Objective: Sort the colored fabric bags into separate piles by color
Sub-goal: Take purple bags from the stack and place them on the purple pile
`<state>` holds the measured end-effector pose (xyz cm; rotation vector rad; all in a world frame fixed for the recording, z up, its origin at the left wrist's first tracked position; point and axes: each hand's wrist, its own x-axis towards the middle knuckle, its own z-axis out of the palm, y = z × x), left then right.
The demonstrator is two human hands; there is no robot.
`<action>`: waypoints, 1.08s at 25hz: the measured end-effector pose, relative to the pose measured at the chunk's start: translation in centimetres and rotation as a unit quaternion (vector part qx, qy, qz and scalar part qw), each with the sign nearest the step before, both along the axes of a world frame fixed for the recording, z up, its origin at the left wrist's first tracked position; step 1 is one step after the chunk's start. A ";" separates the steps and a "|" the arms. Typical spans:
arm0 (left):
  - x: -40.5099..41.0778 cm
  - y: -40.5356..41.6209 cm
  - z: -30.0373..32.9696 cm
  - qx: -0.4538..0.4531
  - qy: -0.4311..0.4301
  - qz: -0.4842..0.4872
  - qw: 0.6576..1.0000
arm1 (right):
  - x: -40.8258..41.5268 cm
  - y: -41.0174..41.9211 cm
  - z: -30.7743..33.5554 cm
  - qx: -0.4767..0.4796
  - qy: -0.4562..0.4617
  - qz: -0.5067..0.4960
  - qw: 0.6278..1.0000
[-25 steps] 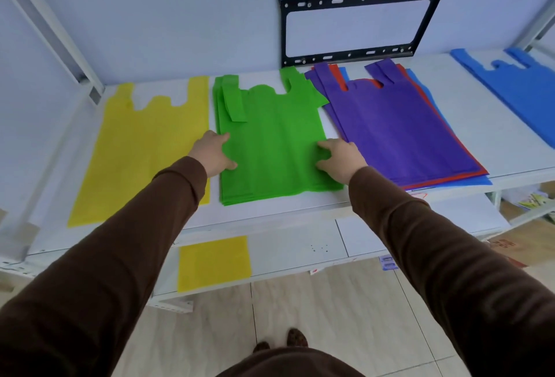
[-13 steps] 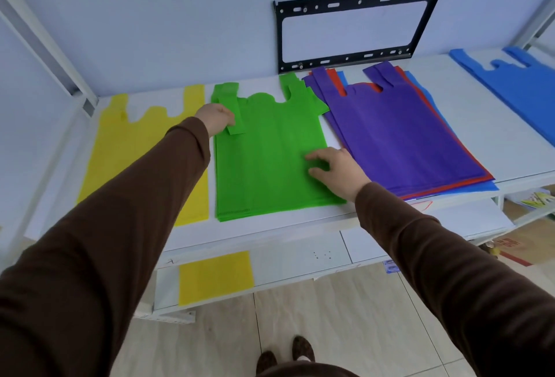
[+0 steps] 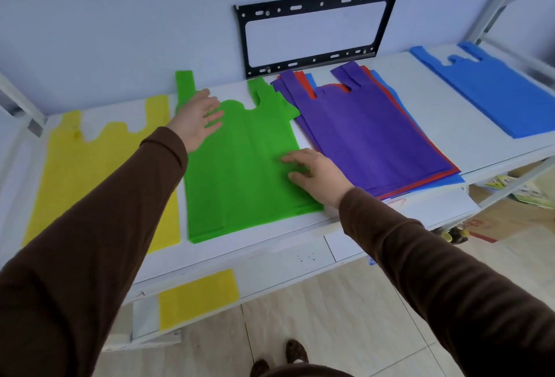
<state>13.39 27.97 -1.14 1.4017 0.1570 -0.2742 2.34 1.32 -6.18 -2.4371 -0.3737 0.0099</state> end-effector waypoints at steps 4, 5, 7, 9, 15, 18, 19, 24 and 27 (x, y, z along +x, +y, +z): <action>-2.5 -5.5 -0.4 0.221 -0.076 -0.130 0.964 | 0.0 -4.9 2.0 0.072 -0.084 -0.100 0.989; -3.2 -7.1 -0.3 0.253 -0.091 -0.149 0.951 | 0.2 -6.9 2.5 0.075 -0.090 -0.127 0.985; -4.5 -10.8 -0.4 0.286 -0.115 -0.165 0.937 | 0.8 -12.1 3.2 0.074 -0.082 -0.185 0.976; -5.5 -14.5 -0.7 0.299 -0.129 -0.157 0.932 | 1.7 -17.7 3.2 0.057 -0.056 -0.232 0.969; -6.0 -23.7 -3.3 0.438 -0.183 -0.108 0.873 | 3.9 -27.8 1.8 -0.036 0.041 -0.211 0.976; -6.6 -25.2 -4.4 0.545 -0.188 -0.066 0.815 | 4.5 -28.8 1.3 -0.075 0.072 -0.148 0.984; -6.8 -25.5 -4.7 0.572 -0.183 -0.059 0.798 | 4.7 -28.9 1.2 -0.090 0.077 -0.131 0.984; -7.5 -26.5 -5.3 0.605 -0.158 -0.040 0.780 | 5.8 -29.2 1.4 -0.140 0.075 -0.092 0.983; -7.5 -26.6 -5.5 0.612 -0.147 -0.039 0.776 | 5.8 -29.4 1.3 -0.167 0.047 -0.079 0.982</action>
